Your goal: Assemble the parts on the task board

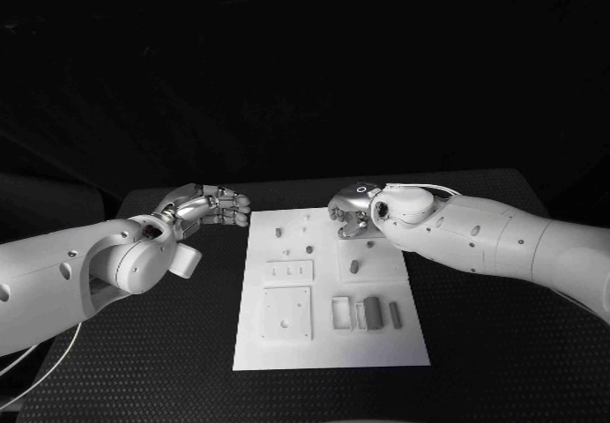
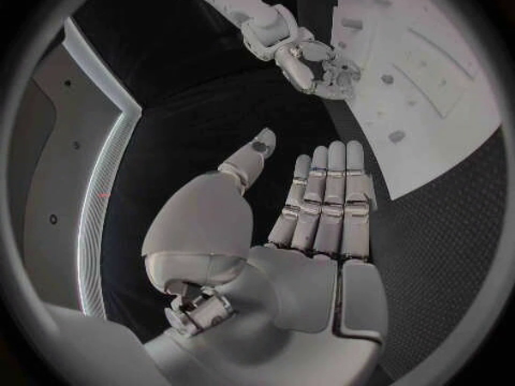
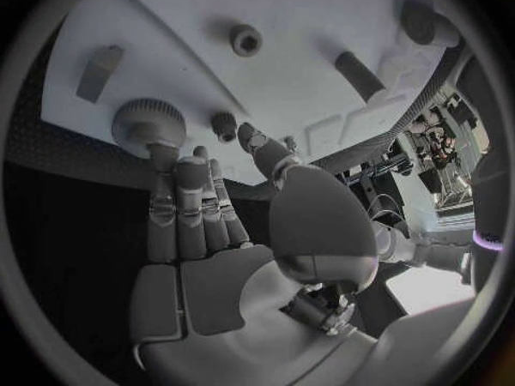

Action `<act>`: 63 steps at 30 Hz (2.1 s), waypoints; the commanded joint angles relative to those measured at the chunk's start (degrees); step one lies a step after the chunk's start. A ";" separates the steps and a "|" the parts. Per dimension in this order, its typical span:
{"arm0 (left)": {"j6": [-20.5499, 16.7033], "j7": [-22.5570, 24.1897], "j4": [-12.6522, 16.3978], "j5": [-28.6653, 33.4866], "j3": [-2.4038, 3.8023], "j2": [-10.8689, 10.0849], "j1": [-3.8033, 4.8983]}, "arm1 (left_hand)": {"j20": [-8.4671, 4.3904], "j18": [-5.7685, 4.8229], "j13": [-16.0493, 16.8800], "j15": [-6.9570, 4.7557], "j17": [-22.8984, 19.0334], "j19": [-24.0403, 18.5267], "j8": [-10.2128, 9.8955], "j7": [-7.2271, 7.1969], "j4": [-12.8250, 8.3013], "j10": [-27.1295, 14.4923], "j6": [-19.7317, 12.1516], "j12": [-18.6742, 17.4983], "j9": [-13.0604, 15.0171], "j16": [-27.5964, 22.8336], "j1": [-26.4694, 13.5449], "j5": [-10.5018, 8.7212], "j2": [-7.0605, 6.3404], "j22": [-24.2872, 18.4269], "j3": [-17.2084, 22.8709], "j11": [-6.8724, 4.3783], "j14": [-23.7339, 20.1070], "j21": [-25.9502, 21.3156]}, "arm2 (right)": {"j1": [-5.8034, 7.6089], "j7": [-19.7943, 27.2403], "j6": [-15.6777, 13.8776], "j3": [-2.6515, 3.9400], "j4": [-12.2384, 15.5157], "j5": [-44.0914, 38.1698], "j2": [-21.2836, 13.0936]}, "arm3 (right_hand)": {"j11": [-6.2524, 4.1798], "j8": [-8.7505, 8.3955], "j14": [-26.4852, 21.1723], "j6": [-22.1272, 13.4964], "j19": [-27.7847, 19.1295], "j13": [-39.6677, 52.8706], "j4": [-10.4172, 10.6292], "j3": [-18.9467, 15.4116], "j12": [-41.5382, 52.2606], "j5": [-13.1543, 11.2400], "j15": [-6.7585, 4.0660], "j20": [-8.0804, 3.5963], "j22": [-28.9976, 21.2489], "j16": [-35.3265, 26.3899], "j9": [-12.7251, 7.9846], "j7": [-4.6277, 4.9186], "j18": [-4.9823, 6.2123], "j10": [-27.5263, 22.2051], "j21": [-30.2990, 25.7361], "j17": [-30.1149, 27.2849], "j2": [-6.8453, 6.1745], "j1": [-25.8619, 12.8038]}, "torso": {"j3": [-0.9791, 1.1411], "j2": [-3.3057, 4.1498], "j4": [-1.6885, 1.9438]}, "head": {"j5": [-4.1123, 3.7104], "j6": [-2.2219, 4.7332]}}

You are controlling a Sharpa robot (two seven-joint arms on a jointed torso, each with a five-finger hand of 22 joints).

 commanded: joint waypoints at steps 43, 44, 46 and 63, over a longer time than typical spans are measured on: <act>0.77 -0.48 0.00 1.81 0.06 -0.16 0.09 | -0.45 -0.63 -0.16 -0.18 0.35 0.40 -0.55 0.35 -0.10 0.10 -0.20 -0.85 -0.18 -0.56 -0.83 -0.01 0.44 -0.27 -0.65 0.50 0.14 -0.67 | -1.27 -0.47 3.20 0.00 2.50 -1.42 -0.80 | -2.90 1.72 0.53 4.66 0.33 7.33 -0.79 -0.02 3.60 0.13 -2.45 -1.12 1.23 3.95 3.49 0.00 3.56 7.33 3.95 -1.83 1.58 0.74 | 1.01 2.04 1.21 | -0.51 -0.14; 0.76 -0.49 0.00 1.81 0.06 -0.15 0.09 | -0.45 -0.63 -0.16 -0.18 0.35 0.40 -0.55 0.35 -0.10 0.10 -0.20 -0.85 -0.18 -0.57 -0.83 -0.01 0.44 -0.27 -0.66 0.50 0.14 -0.67 | -1.28 -0.46 3.22 0.00 2.48 -1.42 -0.74 | -2.91 1.70 0.53 4.65 0.33 7.41 -0.79 -0.02 3.60 0.14 -2.46 -1.13 1.23 3.98 3.51 0.00 3.56 7.32 3.97 -1.84 1.59 0.74 | 1.02 2.06 1.24 | -0.51 -0.14; 0.75 -0.51 0.00 1.81 0.06 -0.15 0.09 | -0.45 -0.64 -0.17 -0.18 0.36 0.41 -0.55 0.35 -0.10 0.11 -0.19 -0.86 -0.18 -0.58 -0.82 -0.01 0.45 -0.28 -0.66 0.50 0.14 -0.68 | -1.32 -0.40 3.28 0.00 2.42 -1.42 -0.61 | -2.92 1.68 0.53 4.65 0.32 7.51 -0.80 -0.01 3.60 0.14 -2.47 -1.13 1.22 4.01 3.55 0.00 3.56 7.31 4.00 -1.86 1.59 0.74 | 1.02 2.09 1.28 | -0.47 -0.18; 0.60 -0.65 -0.25 1.81 0.07 -0.13 0.12 | -0.48 -0.68 -0.20 -0.18 0.43 0.46 -0.64 0.39 -0.09 0.09 -0.24 -1.01 -0.21 -0.66 -0.82 -0.01 0.45 -0.33 -0.71 0.53 0.17 -0.77 | -1.82 -0.15 4.30 0.00 2.66 -1.65 -0.18 | -3.06 1.51 0.42 4.82 0.17 8.96 -0.83 0.32 3.64 0.17 -2.59 -1.18 1.21 4.38 4.04 -0.07 3.56 7.40 4.37 -2.19 2.50 0.87 | 1.15 2.40 1.31 | -0.44 -0.33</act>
